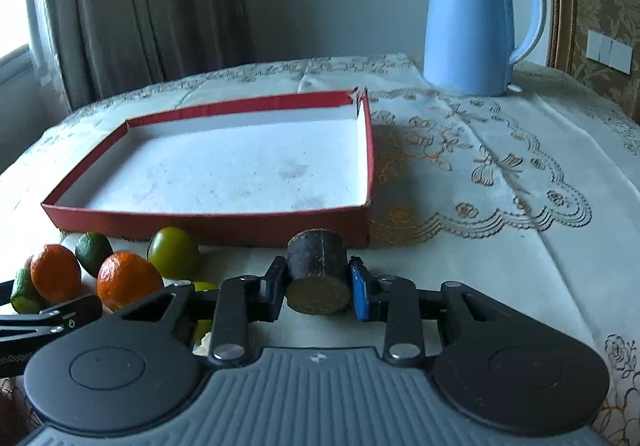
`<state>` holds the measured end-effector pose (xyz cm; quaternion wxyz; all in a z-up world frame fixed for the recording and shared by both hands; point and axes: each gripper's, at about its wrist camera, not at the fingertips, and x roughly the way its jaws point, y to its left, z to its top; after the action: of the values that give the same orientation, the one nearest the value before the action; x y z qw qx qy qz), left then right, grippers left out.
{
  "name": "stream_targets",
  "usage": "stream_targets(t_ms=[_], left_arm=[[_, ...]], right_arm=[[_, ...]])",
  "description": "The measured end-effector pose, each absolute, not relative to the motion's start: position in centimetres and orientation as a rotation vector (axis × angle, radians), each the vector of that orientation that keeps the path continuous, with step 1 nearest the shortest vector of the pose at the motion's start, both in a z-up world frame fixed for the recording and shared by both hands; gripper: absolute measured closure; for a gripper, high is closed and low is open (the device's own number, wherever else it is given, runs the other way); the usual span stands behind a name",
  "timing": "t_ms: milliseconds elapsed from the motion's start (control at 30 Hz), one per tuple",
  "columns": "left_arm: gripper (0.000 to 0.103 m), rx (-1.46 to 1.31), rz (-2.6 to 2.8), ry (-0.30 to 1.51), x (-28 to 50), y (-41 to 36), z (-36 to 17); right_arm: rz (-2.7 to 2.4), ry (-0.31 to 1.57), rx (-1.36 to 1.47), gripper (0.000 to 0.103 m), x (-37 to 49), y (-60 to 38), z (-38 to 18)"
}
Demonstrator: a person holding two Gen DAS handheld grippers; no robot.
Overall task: Organize fruits
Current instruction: 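Grasp the dark cut stem piece with the right tool, then carry the stem piece into the red tray and open the right tool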
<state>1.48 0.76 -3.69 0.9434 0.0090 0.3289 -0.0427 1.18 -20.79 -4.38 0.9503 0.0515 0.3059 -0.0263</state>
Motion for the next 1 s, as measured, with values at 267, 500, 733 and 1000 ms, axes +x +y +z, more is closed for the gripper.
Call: stream_targets(t_ms=[267, 500, 733, 1000], left_arm=[[0.000, 0.025, -0.082, 0.670, 1.5, 0.6, -3.7], [0.000, 0.027, -0.080, 0.669, 1.5, 0.6, -3.7], [0.000, 0.029, -0.076, 0.667, 1.6, 0.6, -3.8], [0.000, 0.031, -0.074, 0.666, 1.6, 0.5, -3.8]], right_arm=[[-0.054, 0.522, 0.068, 0.071, 1.5, -20.9, -1.7], [-0.071, 0.524, -0.003, 0.071, 7.4, -20.2, -1.5], [-0.070, 0.620, -0.049, 0.071, 13.4, -19.6, -3.2], [-0.057, 0.662, -0.104, 0.071, 15.0, -18.5, -3.8]])
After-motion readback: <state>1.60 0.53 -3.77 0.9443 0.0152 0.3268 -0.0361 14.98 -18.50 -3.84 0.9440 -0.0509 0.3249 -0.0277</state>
